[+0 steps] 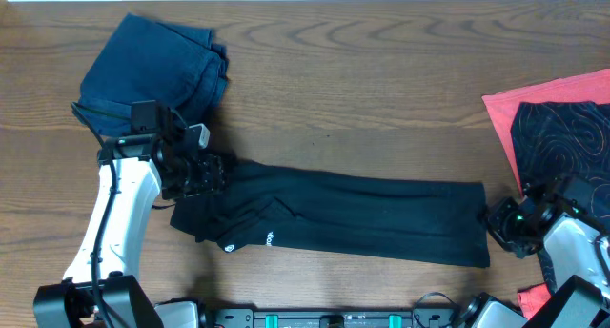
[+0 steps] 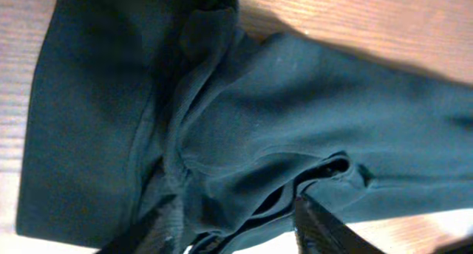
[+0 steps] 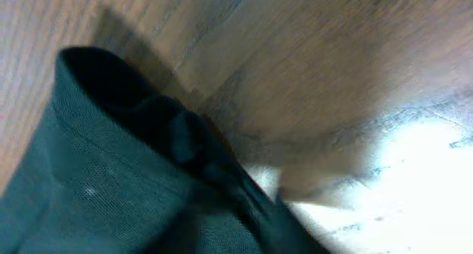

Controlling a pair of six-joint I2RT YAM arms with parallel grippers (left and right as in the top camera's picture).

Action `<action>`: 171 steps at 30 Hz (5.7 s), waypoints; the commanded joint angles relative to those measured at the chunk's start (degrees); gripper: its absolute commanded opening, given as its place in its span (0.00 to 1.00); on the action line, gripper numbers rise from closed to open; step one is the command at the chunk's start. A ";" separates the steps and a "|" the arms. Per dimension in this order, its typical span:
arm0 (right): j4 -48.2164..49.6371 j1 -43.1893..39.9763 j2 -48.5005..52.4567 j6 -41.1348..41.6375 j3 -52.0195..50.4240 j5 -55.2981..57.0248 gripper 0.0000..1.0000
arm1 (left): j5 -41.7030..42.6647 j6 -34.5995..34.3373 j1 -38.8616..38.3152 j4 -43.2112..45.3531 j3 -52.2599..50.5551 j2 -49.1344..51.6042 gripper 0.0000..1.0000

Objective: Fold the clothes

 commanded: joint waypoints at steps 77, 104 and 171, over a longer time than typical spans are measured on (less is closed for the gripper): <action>1.86 3.04 18.99 -9.09 11.15 -6.64 0.54 | 5.35 -10.40 -9.84 22.91 -8.72 -11.61 0.75; -3.19 0.50 12.57 -6.34 14.03 -4.63 0.01 | 5.33 -10.36 -9.84 22.75 -8.72 -11.63 0.75; 1.22 -3.02 25.99 -15.76 14.25 -10.78 0.10 | 4.94 -9.97 -9.84 23.21 -8.72 -11.63 0.76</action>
